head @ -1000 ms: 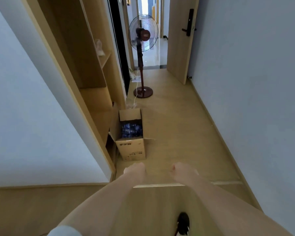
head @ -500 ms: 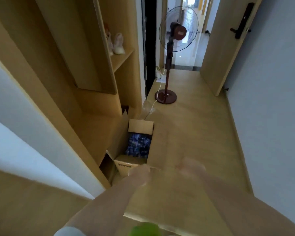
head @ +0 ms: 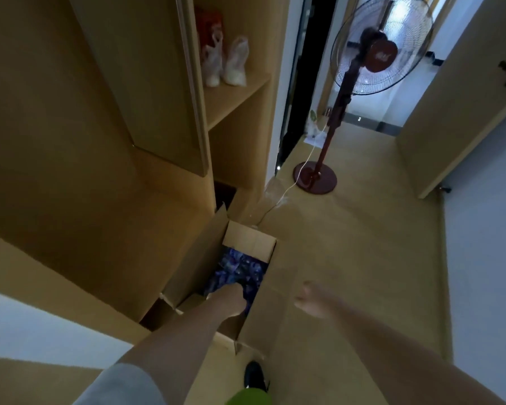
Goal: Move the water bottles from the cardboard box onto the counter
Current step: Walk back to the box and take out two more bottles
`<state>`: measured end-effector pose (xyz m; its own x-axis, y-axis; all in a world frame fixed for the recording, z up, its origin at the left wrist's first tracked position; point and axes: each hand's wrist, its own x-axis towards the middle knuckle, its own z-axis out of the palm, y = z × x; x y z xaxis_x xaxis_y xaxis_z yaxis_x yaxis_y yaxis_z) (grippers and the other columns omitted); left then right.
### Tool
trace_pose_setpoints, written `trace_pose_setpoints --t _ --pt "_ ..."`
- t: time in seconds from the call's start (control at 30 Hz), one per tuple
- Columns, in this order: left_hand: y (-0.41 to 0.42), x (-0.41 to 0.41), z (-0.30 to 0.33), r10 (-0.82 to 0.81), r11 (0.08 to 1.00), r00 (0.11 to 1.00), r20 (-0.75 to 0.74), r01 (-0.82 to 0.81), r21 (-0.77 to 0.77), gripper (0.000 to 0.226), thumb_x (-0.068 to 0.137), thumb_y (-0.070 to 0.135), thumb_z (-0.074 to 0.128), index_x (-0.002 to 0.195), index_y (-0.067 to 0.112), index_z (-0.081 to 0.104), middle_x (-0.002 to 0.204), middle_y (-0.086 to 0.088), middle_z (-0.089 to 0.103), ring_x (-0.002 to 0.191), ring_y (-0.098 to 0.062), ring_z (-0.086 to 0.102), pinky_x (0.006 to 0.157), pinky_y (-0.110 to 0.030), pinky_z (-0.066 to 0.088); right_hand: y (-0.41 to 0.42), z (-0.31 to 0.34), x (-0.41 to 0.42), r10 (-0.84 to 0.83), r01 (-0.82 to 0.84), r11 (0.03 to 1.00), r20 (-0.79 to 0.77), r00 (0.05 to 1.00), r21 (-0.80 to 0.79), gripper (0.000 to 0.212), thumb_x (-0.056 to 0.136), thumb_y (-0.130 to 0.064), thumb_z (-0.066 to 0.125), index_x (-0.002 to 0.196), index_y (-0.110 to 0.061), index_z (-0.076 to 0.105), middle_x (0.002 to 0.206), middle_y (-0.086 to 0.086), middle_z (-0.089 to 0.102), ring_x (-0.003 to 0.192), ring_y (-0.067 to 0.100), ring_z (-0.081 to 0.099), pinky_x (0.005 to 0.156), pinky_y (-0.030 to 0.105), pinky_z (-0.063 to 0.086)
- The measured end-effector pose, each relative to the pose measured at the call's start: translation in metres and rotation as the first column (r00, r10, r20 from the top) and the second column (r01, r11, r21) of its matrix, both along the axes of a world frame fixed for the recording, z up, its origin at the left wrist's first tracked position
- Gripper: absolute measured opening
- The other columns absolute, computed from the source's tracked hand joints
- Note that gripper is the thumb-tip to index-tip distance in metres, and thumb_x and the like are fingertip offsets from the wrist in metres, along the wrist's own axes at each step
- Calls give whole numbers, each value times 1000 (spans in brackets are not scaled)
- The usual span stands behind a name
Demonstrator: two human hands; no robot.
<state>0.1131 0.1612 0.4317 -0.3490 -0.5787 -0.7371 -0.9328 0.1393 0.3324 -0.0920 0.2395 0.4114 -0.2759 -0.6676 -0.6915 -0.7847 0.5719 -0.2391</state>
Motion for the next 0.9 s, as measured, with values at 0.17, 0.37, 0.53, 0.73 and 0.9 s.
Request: trace_pose_setpoints --t 0.17,0.37,0.53,0.73,0.9 --pt "-46 -25 0 94 994 995 -28 -92 51 22 102 16 35 111 7 53 96 -8 52 90 -23 48 81 -32 40 -69 18 -31 84 -86 996 46 995 36 26 97 -38 45 102 -15 56 87 2 60 77 15 59 64 28 44" --pt "-92 -14 -34 383 919 923 21 -384 93 26 102 19 38 115 5 56 110 -12 58 110 -30 57 90 -37 45 -162 -20 -21 262 -271 961 146 954 47 37 99 -24 44 66 -20 31 56 -4 28 45 10 24 49 27 24" --pt "-98 -18 -73 660 740 745 94 -667 91 32 99 13 44 126 2 58 131 -17 57 121 -31 54 98 -34 43 -215 -69 -7 545 -574 811 212 811 112 37 96 -21 45 64 -17 26 55 0 23 46 15 19 56 31 23" --pt "-105 -53 -128 837 511 527 151 -849 133 31 96 17 41 117 8 63 120 -16 63 110 -32 59 87 -34 48 -271 -112 -26 667 -718 684 288 687 128 19 98 -22 45 83 -12 39 67 5 35 56 16 31 58 33 26" --pt "-116 -78 -199 916 345 372 152 -922 177 27 93 14 42 104 9 67 110 -16 66 99 -34 61 83 -35 49 -300 -183 -23 748 -797 591 285 600 126 13 98 -23 47 97 -10 47 76 5 46 66 19 46 58 32 35"
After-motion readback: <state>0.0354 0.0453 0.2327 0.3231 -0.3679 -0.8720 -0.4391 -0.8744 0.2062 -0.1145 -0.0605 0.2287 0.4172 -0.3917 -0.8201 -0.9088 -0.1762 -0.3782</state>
